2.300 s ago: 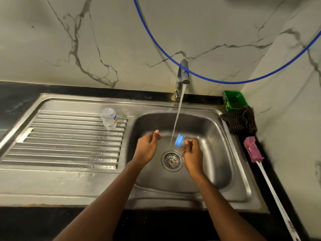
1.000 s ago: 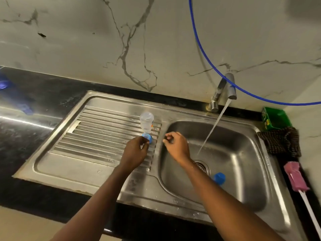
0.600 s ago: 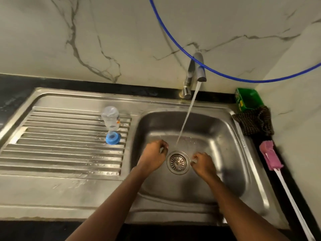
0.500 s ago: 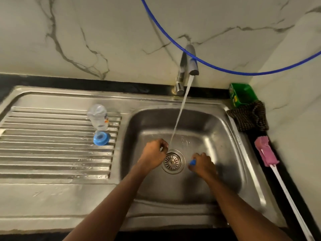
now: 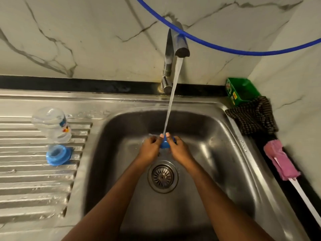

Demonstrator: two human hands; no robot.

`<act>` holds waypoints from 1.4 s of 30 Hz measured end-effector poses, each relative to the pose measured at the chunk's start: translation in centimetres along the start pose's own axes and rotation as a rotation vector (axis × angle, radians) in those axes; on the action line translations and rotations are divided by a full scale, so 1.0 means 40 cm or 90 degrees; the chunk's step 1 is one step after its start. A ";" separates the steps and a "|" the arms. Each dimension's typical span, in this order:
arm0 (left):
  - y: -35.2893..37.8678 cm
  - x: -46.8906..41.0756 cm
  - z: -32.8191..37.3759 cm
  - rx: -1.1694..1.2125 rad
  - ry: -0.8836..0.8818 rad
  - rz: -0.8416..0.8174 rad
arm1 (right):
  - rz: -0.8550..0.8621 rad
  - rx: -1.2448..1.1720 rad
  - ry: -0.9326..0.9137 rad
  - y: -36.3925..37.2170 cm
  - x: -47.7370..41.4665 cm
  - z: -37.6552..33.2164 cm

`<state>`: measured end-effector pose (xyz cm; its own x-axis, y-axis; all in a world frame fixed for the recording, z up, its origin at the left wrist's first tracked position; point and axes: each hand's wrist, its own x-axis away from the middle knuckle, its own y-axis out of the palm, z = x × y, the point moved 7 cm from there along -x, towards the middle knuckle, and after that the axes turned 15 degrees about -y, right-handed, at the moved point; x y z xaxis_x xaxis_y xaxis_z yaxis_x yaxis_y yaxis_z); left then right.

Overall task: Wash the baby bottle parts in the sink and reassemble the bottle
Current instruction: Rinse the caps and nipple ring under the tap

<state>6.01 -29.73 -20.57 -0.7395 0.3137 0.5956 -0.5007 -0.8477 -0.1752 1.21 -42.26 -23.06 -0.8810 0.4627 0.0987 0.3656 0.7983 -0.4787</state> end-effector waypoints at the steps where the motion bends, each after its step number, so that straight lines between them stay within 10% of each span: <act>1: 0.005 -0.007 0.003 0.037 -0.008 -0.012 | -0.013 -0.012 -0.001 0.015 -0.008 0.007; 12: 0.017 -0.002 0.043 0.194 -0.029 -0.041 | 0.012 -0.084 -0.142 0.014 -0.004 -0.065; 18: 0.049 0.021 0.044 0.138 0.010 -0.061 | 0.044 -0.085 -0.015 0.014 -0.031 -0.022; 25: 0.016 0.014 0.043 0.266 -0.070 -0.090 | 0.072 0.137 -0.246 -0.013 0.025 -0.133; 31: 0.056 0.019 0.023 0.190 -0.083 -0.123 | 0.103 0.013 -0.029 -0.026 -0.003 -0.067; 37: 0.018 0.001 0.013 0.232 -0.151 -0.037 | 0.103 0.251 -0.304 -0.030 0.040 -0.173; 42: 0.050 0.013 0.007 0.236 -0.162 -0.186 | 0.101 0.105 -0.067 -0.028 0.001 -0.088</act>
<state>4.77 -31.37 -20.41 -0.4378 0.4843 0.7575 -0.4431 -0.8493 0.2870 1.81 -41.79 -19.46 -0.8458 0.5280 -0.0761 0.4558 0.6411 -0.6175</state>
